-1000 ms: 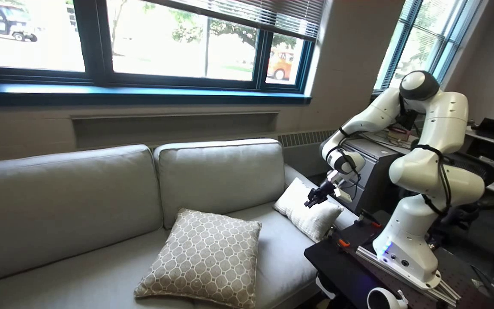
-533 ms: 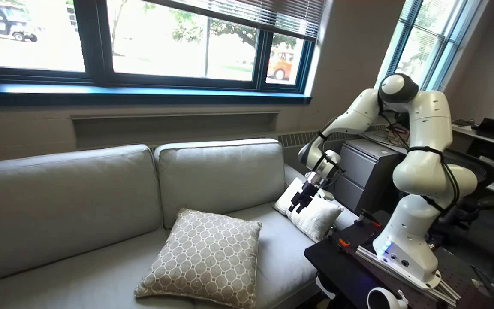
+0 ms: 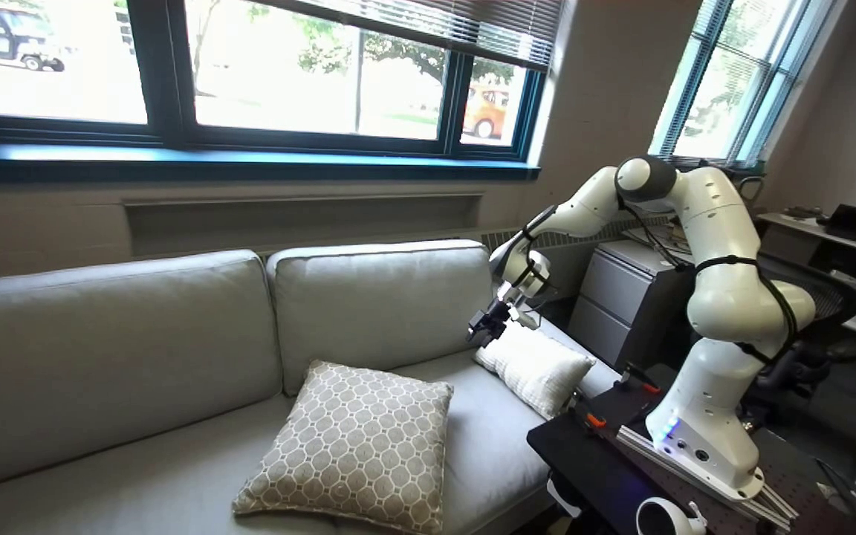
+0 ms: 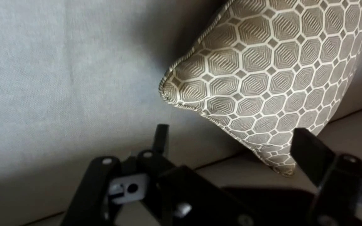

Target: Move the pillow in the middle of the couch to the right side

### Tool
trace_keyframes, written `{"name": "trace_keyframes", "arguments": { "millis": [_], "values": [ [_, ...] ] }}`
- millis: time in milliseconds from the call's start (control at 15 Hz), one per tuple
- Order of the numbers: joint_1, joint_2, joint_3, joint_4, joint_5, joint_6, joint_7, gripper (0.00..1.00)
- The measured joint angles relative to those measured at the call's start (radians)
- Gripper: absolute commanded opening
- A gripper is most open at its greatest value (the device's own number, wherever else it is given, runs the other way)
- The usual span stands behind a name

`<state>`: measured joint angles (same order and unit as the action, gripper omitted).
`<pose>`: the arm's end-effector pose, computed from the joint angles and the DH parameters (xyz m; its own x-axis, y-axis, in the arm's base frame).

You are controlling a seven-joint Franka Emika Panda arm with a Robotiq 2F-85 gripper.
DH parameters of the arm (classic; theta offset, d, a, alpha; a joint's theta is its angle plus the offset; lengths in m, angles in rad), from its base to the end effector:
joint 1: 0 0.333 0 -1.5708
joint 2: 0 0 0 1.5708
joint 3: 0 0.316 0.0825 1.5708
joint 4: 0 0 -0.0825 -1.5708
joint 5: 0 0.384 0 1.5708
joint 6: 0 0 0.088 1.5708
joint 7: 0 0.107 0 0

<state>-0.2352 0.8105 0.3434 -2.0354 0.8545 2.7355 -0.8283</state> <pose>0.5483 0.0458 0.0458 0.9983 0.0077 0.0574 0.0365 -0.8530 -0.5206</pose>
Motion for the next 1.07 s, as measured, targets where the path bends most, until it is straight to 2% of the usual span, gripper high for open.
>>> {"name": "trace_keyframes", "arguments": {
  "millis": [333,667,800,1067],
  "values": [
    [0.079,0.194,-0.074,0.296,-0.152,-0.163,0.156,1.00],
    [0.128,0.385,-0.084,0.546,-0.312,-0.304,0.310,1.00],
    [0.136,0.426,-0.084,0.592,-0.323,-0.314,0.318,1.00],
    [0.112,0.421,-0.073,0.582,-0.371,-0.287,0.320,1.00]
  ]
}}
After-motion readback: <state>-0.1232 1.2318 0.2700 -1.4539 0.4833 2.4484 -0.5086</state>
